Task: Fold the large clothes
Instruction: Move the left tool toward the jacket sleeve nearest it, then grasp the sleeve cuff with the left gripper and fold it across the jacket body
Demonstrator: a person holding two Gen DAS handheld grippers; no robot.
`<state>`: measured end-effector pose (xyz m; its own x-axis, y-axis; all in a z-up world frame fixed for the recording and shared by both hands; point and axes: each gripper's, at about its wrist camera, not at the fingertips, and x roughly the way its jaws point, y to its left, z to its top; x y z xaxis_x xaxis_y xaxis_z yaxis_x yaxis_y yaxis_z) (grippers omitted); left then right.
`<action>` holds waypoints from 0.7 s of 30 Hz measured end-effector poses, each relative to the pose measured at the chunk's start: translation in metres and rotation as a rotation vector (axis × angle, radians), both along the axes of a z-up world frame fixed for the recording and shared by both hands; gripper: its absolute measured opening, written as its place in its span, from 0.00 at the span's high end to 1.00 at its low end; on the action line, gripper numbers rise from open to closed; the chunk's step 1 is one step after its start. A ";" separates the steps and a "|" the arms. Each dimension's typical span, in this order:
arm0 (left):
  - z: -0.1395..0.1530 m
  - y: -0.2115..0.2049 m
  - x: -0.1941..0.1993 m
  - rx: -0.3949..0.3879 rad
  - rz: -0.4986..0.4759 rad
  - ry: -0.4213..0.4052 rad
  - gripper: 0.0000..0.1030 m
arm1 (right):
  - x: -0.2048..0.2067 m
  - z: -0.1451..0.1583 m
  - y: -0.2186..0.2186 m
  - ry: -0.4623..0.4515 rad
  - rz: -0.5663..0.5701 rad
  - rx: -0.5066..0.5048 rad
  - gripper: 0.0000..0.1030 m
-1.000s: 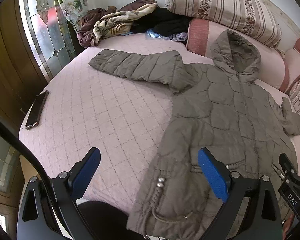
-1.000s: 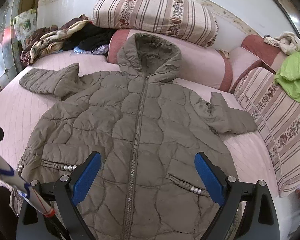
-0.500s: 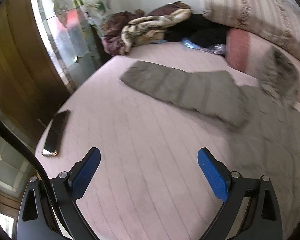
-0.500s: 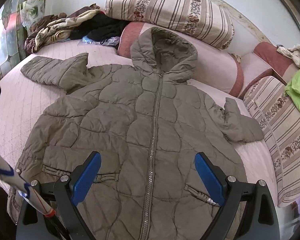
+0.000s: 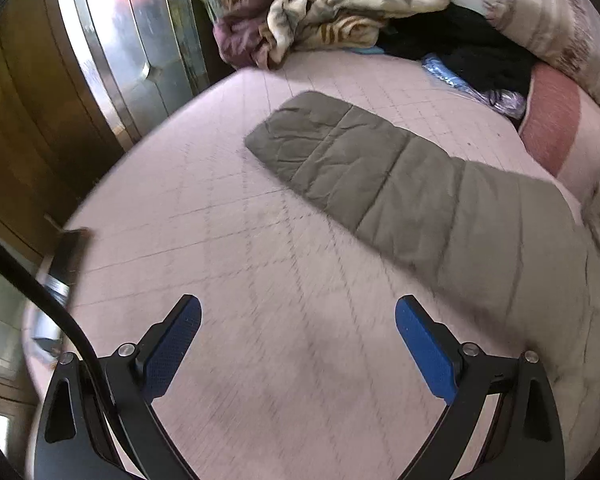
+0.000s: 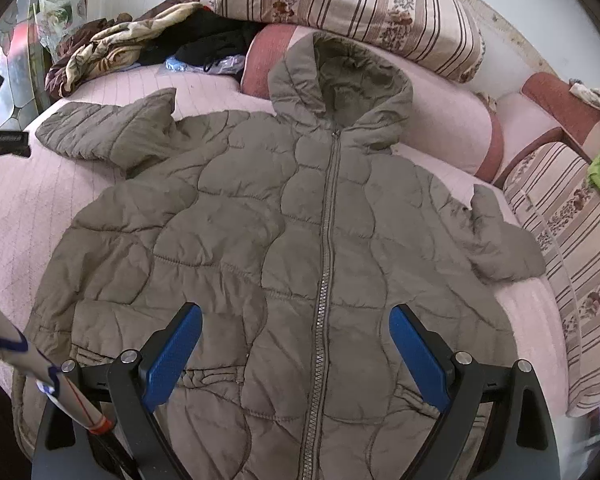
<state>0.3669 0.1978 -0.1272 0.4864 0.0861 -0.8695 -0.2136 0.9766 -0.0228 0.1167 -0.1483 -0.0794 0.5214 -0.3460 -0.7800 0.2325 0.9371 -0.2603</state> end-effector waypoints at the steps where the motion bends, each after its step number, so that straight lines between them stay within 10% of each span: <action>1: -0.006 0.006 0.010 -0.038 0.009 0.011 0.05 | 0.001 -0.003 -0.002 0.007 -0.004 -0.002 0.06; 6: -0.037 0.036 0.060 -0.276 0.095 0.065 0.16 | 0.005 -0.014 -0.017 0.029 -0.036 0.000 0.06; 14: -0.038 0.043 0.110 -0.396 0.171 0.012 0.16 | 0.010 -0.033 -0.045 0.073 -0.104 0.005 0.06; 21: -0.031 0.020 0.131 -0.162 0.195 0.071 0.83 | 0.011 -0.042 -0.057 0.084 -0.129 0.004 0.06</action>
